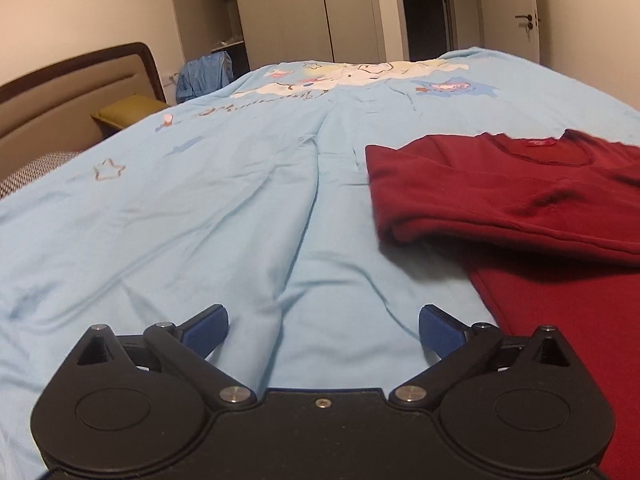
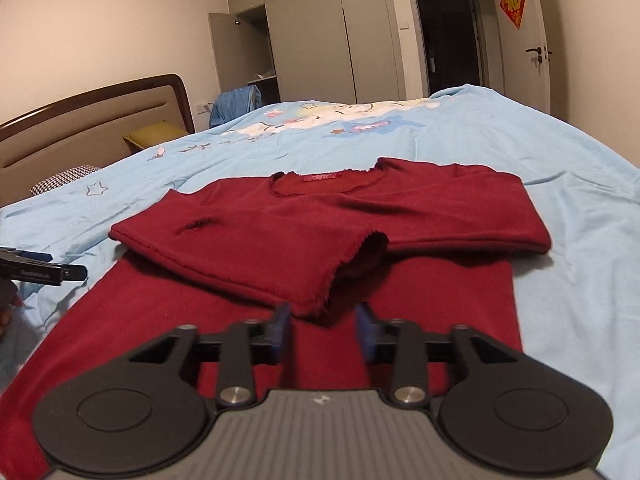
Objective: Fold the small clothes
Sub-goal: 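Release the sweater and lift the right tool away, then grasp the sweater hem with the right tool, then grasp the hem with the left tool while the right tool holds its hem corner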
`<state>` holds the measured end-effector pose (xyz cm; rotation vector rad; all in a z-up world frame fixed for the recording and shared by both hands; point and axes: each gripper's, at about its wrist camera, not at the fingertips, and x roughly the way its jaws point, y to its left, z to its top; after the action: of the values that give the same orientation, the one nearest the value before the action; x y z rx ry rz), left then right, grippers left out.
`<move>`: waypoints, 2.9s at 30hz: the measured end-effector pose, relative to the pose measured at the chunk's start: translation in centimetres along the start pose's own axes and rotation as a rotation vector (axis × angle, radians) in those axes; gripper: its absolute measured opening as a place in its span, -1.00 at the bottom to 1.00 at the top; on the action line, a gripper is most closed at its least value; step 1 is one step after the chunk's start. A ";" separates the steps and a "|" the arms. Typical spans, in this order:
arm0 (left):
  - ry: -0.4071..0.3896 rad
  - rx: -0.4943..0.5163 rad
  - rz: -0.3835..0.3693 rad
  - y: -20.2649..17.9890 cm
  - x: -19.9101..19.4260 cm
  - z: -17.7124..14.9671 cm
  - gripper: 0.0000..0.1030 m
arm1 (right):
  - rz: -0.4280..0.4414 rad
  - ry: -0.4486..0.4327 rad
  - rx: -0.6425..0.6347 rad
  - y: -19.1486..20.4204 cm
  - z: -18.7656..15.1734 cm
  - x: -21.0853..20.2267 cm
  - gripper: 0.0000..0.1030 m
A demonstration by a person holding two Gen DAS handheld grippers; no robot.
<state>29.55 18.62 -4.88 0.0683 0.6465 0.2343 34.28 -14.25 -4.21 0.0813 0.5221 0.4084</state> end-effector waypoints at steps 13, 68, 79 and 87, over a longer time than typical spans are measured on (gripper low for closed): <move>-0.008 0.009 -0.132 -3.8 -9.1 -6.7 0.98 | -0.080 0.070 -0.124 -2.5 -6.0 -8.9 0.92; -0.252 0.685 -0.130 -17.5 -17.2 -14.9 0.61 | -0.063 -0.067 -0.282 0.6 -4.5 -11.0 -0.71; -0.277 0.369 -0.235 -10.4 -16.8 -11.5 -0.45 | -0.056 -0.044 -0.246 0.1 -5.1 -9.3 -0.70; -0.221 0.121 -0.372 -8.7 -12.8 -6.6 -0.79 | 0.005 -0.091 -0.191 -1.3 -5.2 -10.8 0.23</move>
<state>17.36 7.08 -3.77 0.0870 0.4422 -0.1699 23.63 -19.87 -3.87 -0.0822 0.3910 0.4559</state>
